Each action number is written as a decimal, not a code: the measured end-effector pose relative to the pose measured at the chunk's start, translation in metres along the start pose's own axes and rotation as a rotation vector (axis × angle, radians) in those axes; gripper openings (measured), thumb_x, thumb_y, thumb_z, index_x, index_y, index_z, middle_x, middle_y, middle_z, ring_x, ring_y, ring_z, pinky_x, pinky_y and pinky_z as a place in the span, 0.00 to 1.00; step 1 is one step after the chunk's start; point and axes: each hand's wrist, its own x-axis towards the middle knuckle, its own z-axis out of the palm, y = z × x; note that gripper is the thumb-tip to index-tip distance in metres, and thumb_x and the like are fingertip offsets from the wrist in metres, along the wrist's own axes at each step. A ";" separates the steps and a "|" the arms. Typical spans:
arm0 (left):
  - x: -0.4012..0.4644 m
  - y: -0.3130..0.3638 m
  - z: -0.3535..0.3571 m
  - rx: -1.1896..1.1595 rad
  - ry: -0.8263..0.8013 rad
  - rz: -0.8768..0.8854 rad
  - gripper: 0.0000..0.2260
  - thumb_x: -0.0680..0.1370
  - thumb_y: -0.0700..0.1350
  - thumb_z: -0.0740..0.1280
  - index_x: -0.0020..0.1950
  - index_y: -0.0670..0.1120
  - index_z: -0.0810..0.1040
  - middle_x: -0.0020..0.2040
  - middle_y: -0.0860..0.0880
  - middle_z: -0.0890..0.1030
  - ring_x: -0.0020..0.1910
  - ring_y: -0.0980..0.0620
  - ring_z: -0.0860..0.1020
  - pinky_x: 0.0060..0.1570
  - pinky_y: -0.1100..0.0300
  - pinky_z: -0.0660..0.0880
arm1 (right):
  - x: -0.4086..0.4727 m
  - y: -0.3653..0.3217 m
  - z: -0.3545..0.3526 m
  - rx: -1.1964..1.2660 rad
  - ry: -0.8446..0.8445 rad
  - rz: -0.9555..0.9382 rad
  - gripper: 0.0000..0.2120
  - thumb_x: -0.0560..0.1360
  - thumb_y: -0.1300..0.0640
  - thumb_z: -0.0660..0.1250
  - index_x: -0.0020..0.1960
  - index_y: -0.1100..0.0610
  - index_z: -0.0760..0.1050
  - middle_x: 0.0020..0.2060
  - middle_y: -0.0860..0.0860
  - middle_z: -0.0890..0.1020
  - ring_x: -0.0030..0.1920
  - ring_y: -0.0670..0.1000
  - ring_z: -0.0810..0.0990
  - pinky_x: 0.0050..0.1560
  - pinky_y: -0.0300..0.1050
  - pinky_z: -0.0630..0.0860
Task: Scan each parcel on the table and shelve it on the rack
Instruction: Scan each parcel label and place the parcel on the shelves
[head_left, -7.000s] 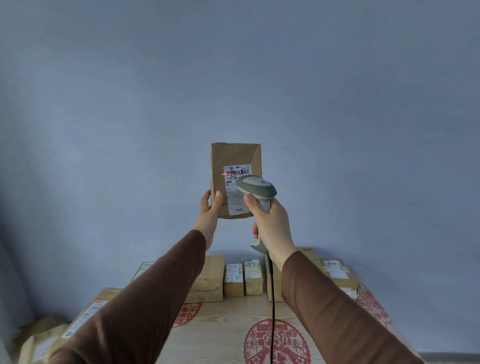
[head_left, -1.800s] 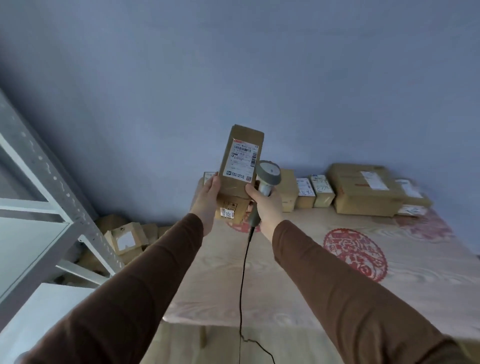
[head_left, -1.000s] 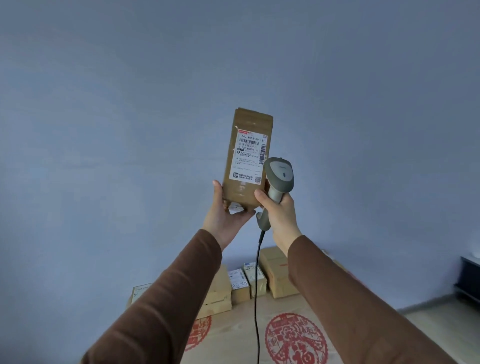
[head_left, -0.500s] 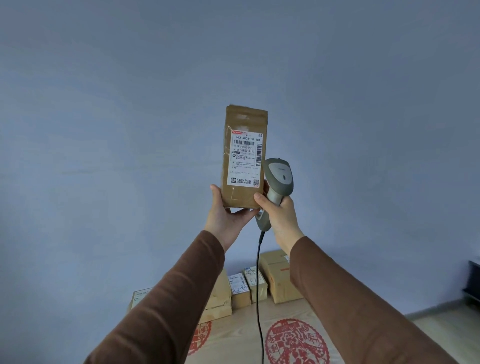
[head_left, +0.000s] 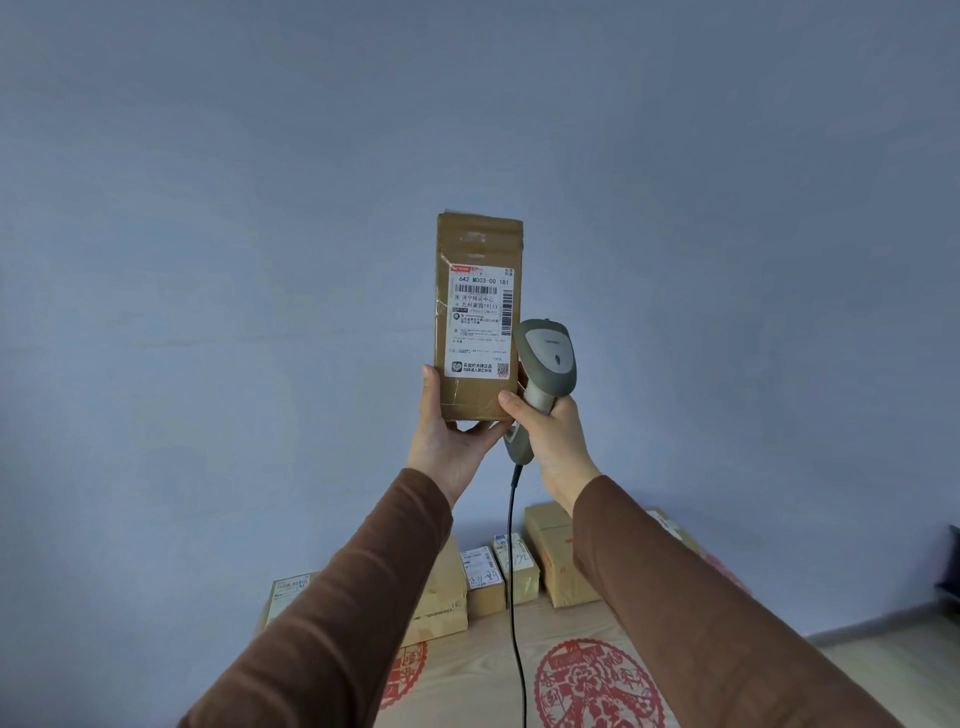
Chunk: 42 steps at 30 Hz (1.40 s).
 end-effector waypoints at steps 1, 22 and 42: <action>0.000 0.000 0.000 -0.009 0.000 -0.001 0.32 0.77 0.61 0.72 0.74 0.43 0.75 0.71 0.37 0.77 0.68 0.32 0.77 0.67 0.33 0.74 | 0.000 -0.001 0.001 -0.011 0.000 -0.003 0.14 0.77 0.60 0.74 0.62 0.53 0.81 0.53 0.48 0.88 0.54 0.48 0.86 0.51 0.41 0.81; 0.012 0.027 0.005 0.046 0.011 0.147 0.31 0.78 0.62 0.71 0.75 0.44 0.73 0.71 0.38 0.75 0.69 0.35 0.76 0.64 0.34 0.77 | -0.034 -0.069 0.037 -0.218 0.004 -0.186 0.12 0.81 0.44 0.68 0.57 0.52 0.76 0.28 0.43 0.77 0.26 0.48 0.74 0.31 0.40 0.76; -0.004 0.011 -0.014 0.132 0.089 0.149 0.34 0.81 0.65 0.62 0.79 0.43 0.69 0.36 0.50 0.74 0.31 0.53 0.70 0.43 0.57 0.70 | -0.057 -0.085 0.079 -0.166 0.024 -0.047 0.18 0.79 0.43 0.70 0.56 0.57 0.75 0.32 0.48 0.77 0.24 0.47 0.73 0.24 0.40 0.72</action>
